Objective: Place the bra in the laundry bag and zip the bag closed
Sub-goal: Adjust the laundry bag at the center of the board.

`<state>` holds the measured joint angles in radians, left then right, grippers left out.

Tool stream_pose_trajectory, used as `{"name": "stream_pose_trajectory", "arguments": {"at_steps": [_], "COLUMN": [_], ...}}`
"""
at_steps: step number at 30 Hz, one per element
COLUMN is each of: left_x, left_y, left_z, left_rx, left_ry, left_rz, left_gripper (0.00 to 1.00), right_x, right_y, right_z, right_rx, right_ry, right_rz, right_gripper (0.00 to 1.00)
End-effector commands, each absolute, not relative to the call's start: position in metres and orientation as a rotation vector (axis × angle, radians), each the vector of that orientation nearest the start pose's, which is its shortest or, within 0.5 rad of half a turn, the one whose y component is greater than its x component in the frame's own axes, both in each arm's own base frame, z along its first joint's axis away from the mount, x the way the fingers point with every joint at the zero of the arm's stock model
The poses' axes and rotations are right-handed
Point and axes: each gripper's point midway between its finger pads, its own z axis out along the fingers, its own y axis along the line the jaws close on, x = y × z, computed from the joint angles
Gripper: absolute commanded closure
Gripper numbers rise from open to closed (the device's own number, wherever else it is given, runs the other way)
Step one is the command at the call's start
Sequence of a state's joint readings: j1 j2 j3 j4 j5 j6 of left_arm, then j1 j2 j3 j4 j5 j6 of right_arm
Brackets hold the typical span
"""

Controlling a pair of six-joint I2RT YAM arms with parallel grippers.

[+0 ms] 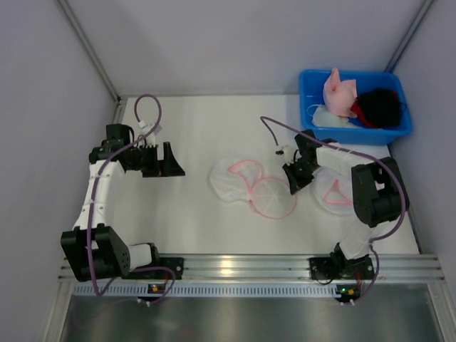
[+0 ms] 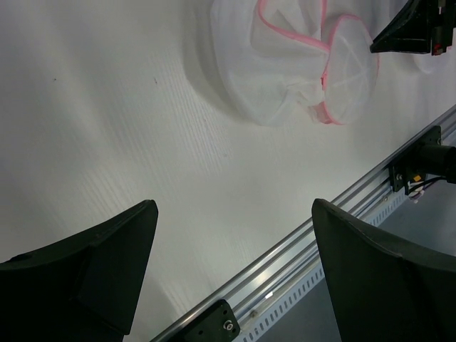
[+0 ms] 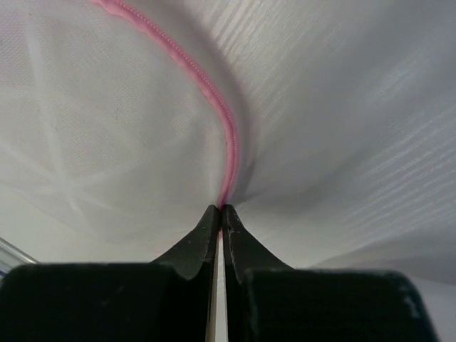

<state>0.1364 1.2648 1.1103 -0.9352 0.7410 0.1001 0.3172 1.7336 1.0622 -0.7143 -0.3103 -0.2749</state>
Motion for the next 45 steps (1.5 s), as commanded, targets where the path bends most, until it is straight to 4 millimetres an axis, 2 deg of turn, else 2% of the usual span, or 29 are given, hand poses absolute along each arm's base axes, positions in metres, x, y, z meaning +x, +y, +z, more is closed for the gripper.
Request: {"name": "stream_pose_trajectory", "arguments": {"at_steps": [1,5,7,8,10,11,12,13,15,16,17,18,20,21,23,24,27,29,30,31,32,33,35,38,39,41,42,44,45], "left_x": [0.270,0.274,0.276,0.279,0.283,0.285,0.287,0.289,0.291,0.292,0.293,0.293,0.293,0.294,0.295,0.295,0.296,0.298,0.298,0.299,0.299,0.300,0.299,0.297,0.295,0.293,0.289,0.286,0.282], "left_y": [-0.078,-0.074,-0.074,-0.072,-0.071,-0.070,-0.070,-0.070,-0.070,-0.069,-0.068,-0.067,-0.065,-0.064,-0.060,-0.059,-0.051,-0.041,-0.039,-0.037,-0.030,-0.030,-0.022,-0.016,-0.015,-0.012,-0.013,-0.010,-0.011], "left_z": [0.194,0.191,0.186,0.187,0.184,0.186,0.186,0.184,0.185,0.183,0.183,0.182,0.180,0.180,0.181,0.183,0.189,0.193,0.196,0.197,0.197,0.199,0.199,0.198,0.195,0.187,0.179,0.168,0.159], "left_rx": [0.220,0.174,0.131,0.119,0.074,0.063,0.058,0.050,0.005,-0.002,-0.012,-0.022,-0.045,-0.060,-0.091,-0.106,-0.162,-0.211,-0.227,-0.245,-0.278,-0.291,-0.327,-0.340,-0.339,-0.342,-0.345,-0.356,-0.368], "left_ry": [2.394,2.414,2.443,2.442,2.466,2.465,2.465,2.471,2.477,2.483,2.484,2.487,2.488,2.487,2.472,2.463,2.417,2.384,2.366,2.356,2.345,2.334,2.322,2.318,2.324,2.345,2.366,2.398,2.420], "left_rz": [-0.832,-0.804,-0.816,-0.813,-0.823,-0.826,-0.832,-0.841,-0.864,-0.869,-0.869,-0.877,-0.896,-0.904,-0.942,-0.964,-1.030,-1.054,-1.083,-1.097,-1.098,-1.119,-1.115,-1.084,-1.069,-1.034,-1.030,-1.003,-1.003], "left_gripper": [0.05,0.04,0.04,0.04,0.04,0.04,0.04,0.04,0.04,0.04,0.04,0.04,0.04,0.04,0.04,0.04,0.03,0.03,0.03,0.03,0.03,0.03,0.03,0.03,0.04,0.04,0.05,0.06,0.07], "right_x": [0.280,0.290,0.291,0.297,0.289,0.292,0.289,0.277,0.271,0.261,0.260,0.251,0.241,0.228,0.216,0.201,0.178,0.169,0.163,0.162,0.160,0.160,0.165,0.185,0.205,0.237,0.264,0.303,0.325], "right_y": [0.151,0.172,0.185,0.193,0.213,0.222,0.230,0.248,0.268,0.285,0.296,0.311,0.331,0.344,0.363,0.376,0.407,0.425,0.438,0.445,0.454,0.461,0.472,0.473,0.465,0.455,0.442,0.425,0.414], "right_z": [0.076,0.141,0.160,0.177,0.182,0.193,0.194,0.191,0.202,0.199,0.208,0.204,0.212,0.210,0.203,0.197,0.186,0.186,0.179,0.179,0.184,0.179,0.188,0.203,0.212,0.214,0.212,0.200,0.182], "right_rx": [-0.873,-0.866,-0.895,-0.914,-0.988,-1.021,-1.054,-1.130,-1.200,-1.258,-1.259,-1.306,-1.341,-1.393,-1.442,-1.498,-1.583,-1.601,-1.620,-1.618,-1.598,-1.590,-1.563,-1.481,-1.424,-1.298,-1.240,-1.214,-1.192], "right_ry": [2.641,2.475,2.435,2.388,2.387,2.353,2.348,2.346,2.302,2.296,2.272,2.271,2.242,2.229,2.211,2.198,2.146,2.114,2.098,2.093,2.090,2.101,2.071,2.046,2.037,2.079,2.095,2.081,2.115], "right_rz": [0.578,0.685,0.704,0.705,0.716,0.707,0.700,0.708,0.711,0.733,0.758,0.786,0.856,0.888,0.941,0.965,1.010,1.047,1.067,1.083,1.123,1.138,1.168,1.162,1.143,1.085,1.035,0.875,0.798], "right_gripper": [1.00,1.00,1.00,1.00,1.00,1.00,1.00,1.00,1.00,1.00,1.00,1.00,1.00,0.98,0.94,0.92,0.87,0.83,0.82,0.79,0.63,0.52,0.42,0.37,0.37,0.37,0.37,0.36,0.36]}}
